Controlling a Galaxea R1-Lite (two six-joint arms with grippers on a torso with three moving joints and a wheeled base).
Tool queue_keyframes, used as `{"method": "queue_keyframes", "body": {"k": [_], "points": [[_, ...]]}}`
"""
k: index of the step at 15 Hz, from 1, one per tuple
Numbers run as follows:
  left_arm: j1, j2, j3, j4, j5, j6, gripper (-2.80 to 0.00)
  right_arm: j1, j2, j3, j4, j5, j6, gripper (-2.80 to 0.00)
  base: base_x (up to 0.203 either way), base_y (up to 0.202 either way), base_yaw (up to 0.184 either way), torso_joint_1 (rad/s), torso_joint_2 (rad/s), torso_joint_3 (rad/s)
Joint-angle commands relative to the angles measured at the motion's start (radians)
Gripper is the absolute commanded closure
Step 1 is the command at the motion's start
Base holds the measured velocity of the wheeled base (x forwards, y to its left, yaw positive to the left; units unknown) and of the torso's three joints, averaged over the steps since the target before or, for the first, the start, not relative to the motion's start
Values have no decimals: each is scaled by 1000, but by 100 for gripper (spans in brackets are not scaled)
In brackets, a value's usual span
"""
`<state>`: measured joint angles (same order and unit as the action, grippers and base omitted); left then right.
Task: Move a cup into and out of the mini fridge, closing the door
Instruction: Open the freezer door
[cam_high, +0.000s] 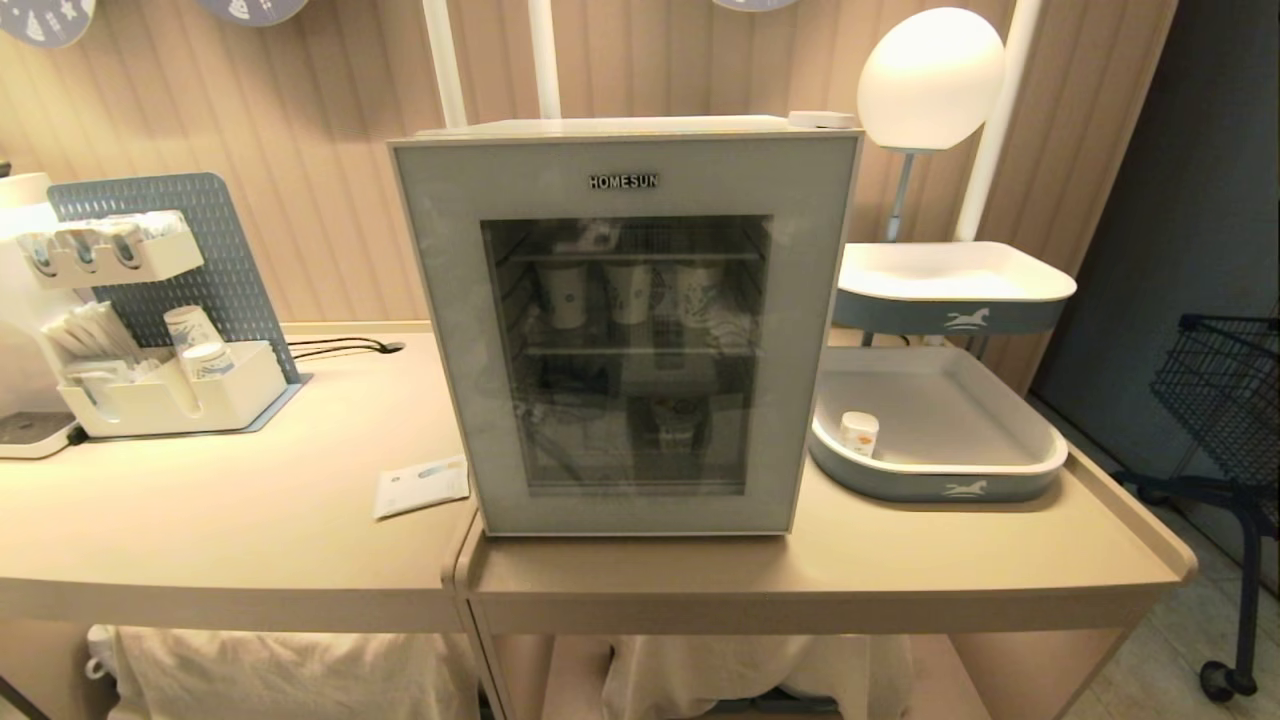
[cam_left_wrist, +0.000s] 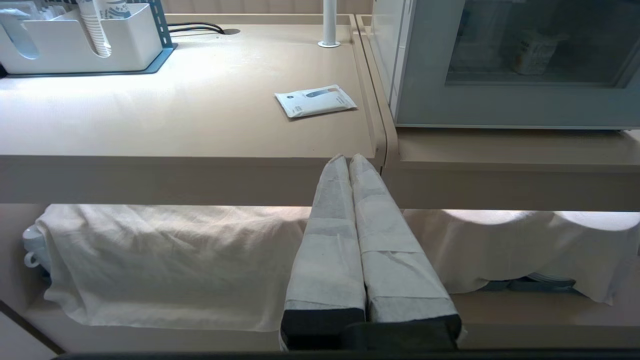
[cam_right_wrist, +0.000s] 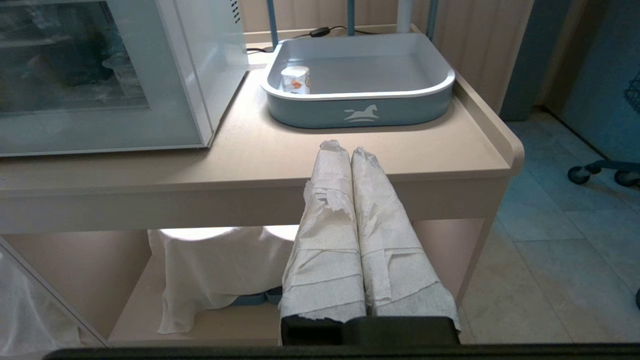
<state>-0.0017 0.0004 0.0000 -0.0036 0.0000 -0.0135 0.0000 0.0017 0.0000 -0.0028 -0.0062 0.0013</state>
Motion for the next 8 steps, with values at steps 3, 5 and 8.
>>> {"method": "queue_keyframes", "body": {"k": [3, 5, 8], "points": [[0, 0, 2, -1, 0, 0, 0, 0, 1, 0, 0, 0, 0, 0, 0, 0, 0, 0, 0, 0], [0, 0, 2, -1, 0, 0, 0, 0, 1, 0, 0, 0, 0, 0, 0, 0, 0, 0, 0, 0], [0, 0, 2, -1, 0, 0, 0, 0, 1, 0, 0, 0, 0, 0, 0, 0, 0, 0, 0, 0]]}}
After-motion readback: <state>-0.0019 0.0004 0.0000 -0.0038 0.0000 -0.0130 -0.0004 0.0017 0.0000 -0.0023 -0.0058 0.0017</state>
